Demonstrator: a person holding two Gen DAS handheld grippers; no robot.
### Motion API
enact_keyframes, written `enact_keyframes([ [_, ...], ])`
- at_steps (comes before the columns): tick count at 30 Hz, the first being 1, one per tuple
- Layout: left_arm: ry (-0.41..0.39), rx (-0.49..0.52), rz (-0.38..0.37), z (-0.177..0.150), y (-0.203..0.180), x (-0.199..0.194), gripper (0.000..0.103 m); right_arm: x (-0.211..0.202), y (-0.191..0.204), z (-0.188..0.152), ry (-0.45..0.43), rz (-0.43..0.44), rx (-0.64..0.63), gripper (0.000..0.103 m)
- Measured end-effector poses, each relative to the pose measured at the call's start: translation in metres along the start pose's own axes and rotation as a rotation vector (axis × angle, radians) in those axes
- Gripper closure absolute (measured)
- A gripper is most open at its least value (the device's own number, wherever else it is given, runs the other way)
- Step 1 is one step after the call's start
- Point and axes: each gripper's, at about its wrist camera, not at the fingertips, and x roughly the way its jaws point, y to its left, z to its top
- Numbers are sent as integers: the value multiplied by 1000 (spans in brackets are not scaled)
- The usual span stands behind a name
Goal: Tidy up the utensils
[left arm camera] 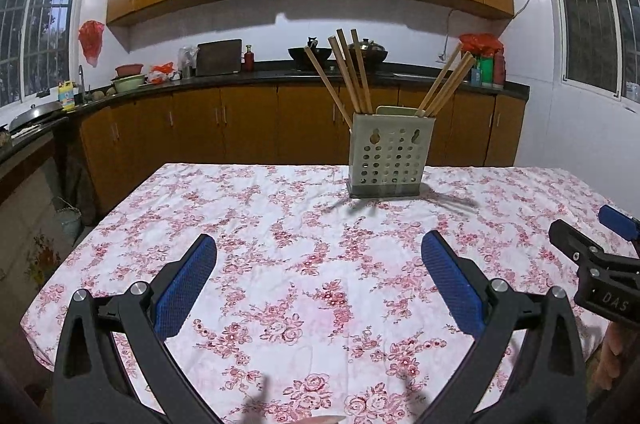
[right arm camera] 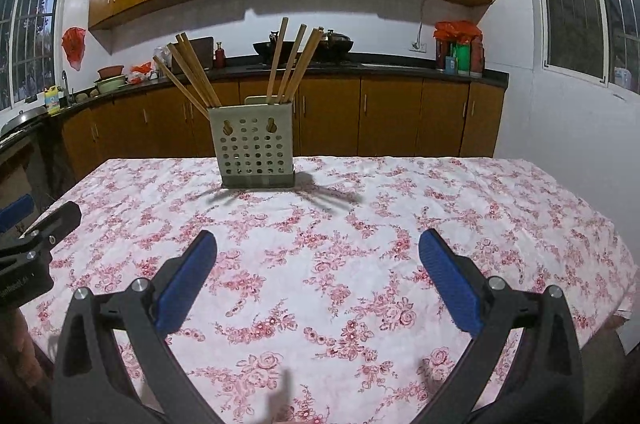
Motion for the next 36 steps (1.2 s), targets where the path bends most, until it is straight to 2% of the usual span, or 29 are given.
enact_keyframes([
  [36, 5, -3, -8, 1, -1, 1, 2, -1, 0, 1, -1, -1, 0, 4],
])
